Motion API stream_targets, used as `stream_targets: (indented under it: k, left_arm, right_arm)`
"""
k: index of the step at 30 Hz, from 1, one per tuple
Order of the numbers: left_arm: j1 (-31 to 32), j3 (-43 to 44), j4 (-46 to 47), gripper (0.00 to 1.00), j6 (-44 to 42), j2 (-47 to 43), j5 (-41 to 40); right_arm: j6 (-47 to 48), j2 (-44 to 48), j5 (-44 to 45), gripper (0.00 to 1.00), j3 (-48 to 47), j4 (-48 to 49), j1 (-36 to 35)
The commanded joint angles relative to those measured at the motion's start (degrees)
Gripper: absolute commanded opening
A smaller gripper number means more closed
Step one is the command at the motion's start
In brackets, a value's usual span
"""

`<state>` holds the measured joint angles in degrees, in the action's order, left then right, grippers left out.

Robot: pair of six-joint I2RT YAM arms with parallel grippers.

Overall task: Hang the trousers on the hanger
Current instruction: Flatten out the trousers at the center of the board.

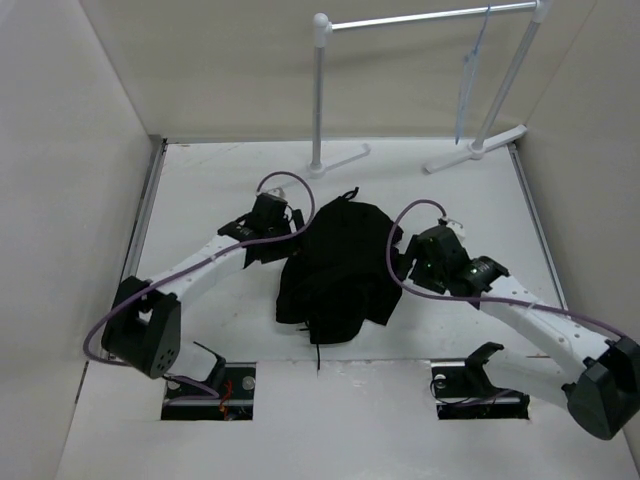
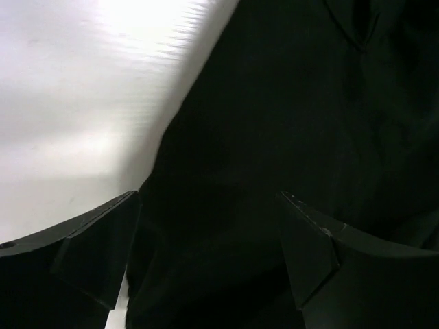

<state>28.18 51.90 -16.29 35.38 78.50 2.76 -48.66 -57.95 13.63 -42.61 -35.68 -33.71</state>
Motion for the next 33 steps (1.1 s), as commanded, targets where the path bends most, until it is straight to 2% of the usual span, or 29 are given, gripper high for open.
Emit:
stream_targets:
  k: [1,3,5,7,8,10,14,17,18,20,21,22,24,26,27,28,29,30,31,33]
  left_arm:
    - [2.1,3.3,5.0,0.74,-2.2,3.8,0.2]
    - [3.0,3.1,5.9,0.64,-2.0,5.7,0.6]
    - [3.8,2.5,6.7,0.46,-1.6,6.4,0.8]
    - [4.6,1.3,7.4,0.27,-1.3,5.5,1.0]
    - [4.7,0.5,7.2,0.20,-0.9,4.3,0.6]
    - [4.0,-2.1,6.5,0.13,0.0,0.2,0.5]
    - [1.2,-10.5,1.5,0.08,4.1,-14.1,0.7]
    - [1.5,-15.2,-5.3,0.08,7.9,-26.1,-0.4]
    - [1.7,-16.6,-7.7,0.08,9.8,-30.1,-1.2]
    - [2.3,-18.3,-12.5,0.10,14.0,-36.7,-2.5]
    - [2.5,-18.7,-13.9,0.11,15.8,-39.0,-2.7]
    - [3.0,-18.9,-14.5,0.13,17.5,-40.3,-2.4]
    - [4.5,-18.0,-15.5,0.20,19.6,-40.9,-3.2]
    - [5.3,-16.5,-15.3,0.33,19.9,-40.0,-5.7]
    - [5.4,-15.5,-15.2,0.41,19.6,-39.1,-7.2]
    - [5.4,-14.3,-15.1,0.48,19.4,-38.2,-8.8]
    - [4.9,-13.1,-15.3,0.51,18.9,-37.0,-10.5]
    - [4.2,-12.0,-15.6,0.52,18.0,-36.1,-11.9]
    - [3.3,-11.2,-15.8,0.53,17.1,-35.0,-13.1]
    - [0.7,-10.8,-16.4,0.55,16.1,-32.8,-14.5]
  right_arm:
    - [-1.3,-3.2,-3.6,0.74,3.0,13.5,0.8]
    - [-0.8,-5.8,-5.0,0.67,4.2,18.9,1.9]
    - [1.1,-9.9,-7.0,0.54,4.1,24.8,3.3]
    - [3.0,-14.4,-8.0,0.24,1.6,27.6,3.6]
    - [3.8,-16.3,-7.7,0.14,-0.7,27.4,3.4]
    - [5.6,-19.1,-8.0,0.06,-5.8,27.0,2.9]
    - [11.2,-28.8,-10.4,0.04,-24.5,24.6,-1.4]
    - [14.6,-37.7,-10.3,0.07,-43.1,19.7,-4.1]
    - [15.4,-41.2,-9.7,0.13,-49.9,17.6,-4.8]
    - [15.6,-47.0,-6.9,0.44,-61.1,12.5,-5.5]
    - [14.7,-48.4,-4.7,0.60,-64.3,9.3,-5.9]
    - [14.0,-48.1,-3.2,0.71,-64.8,7.7,-6.7]
    - [13.9,-43.9,-2.0,0.77,-59.5,7.5,-8.4]
    - [13.1,-35.8,-1.3,0.73,-47.5,9.8,-11.2]
    - [11.9,-31.2,-1.2,0.60,-40.5,11.5,-12.7]
    - [10.3,-26.6,-1.1,0.43,-34.0,12.6,-14.2]
    - [7.7,-22.3,-1.1,0.27,-28.3,12.9,-15.6]
    - [4.6,-18.5,-1.8,0.17,-23.0,12.9,-16.9]
    - [1.8,-14.9,-2.4,0.13,-18.0,13.3,-18.4]
    - [-1.2,-10.5,-1.9,0.16,-10.8,13.9,-20.6]
